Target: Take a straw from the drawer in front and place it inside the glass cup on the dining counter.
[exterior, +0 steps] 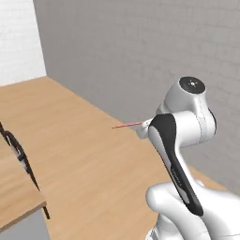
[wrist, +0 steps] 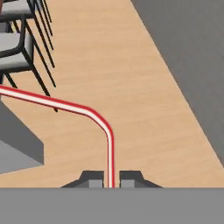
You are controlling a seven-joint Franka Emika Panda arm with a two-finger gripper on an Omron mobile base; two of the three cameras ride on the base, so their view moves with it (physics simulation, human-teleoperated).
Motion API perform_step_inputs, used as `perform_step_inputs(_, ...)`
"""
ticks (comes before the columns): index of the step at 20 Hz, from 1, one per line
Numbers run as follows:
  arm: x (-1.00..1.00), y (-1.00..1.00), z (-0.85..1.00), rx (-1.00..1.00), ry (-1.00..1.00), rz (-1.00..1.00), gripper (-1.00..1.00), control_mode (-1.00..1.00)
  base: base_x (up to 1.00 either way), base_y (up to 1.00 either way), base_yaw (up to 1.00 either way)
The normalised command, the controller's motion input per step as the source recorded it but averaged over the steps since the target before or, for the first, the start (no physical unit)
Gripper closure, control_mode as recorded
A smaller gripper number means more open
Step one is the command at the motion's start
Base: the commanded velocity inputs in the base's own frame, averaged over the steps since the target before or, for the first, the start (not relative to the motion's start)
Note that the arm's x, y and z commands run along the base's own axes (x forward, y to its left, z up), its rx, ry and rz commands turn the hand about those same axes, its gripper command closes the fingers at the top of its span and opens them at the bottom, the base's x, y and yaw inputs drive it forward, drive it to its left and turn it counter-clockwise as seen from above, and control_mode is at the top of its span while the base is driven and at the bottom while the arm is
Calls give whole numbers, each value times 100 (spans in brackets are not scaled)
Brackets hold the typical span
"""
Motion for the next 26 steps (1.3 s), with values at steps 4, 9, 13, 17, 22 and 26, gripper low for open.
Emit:
perform_step_inputs(4, 0, 0, 0, 0, 0, 0, 100, 100, 100, -52, 31)
perform_step_inputs(9, 0, 0, 0, 0, 0, 0, 100, 100, 100, -44, 40)
perform_step_inputs(13, 0, 0, 0, 0, 0, 0, 100, 100, 100, -37, 47)
perform_step_inputs(17, 0, 0, 0, 0, 0, 0, 100, 100, 100, -36, 49)
perform_step_inputs(22, 0, 0, 0, 0, 0, 0, 100, 100, 100, -37, 52)
perform_step_inputs(26, 0, 0, 0, 0, 0, 0, 100, 100, 91, -49, 52)
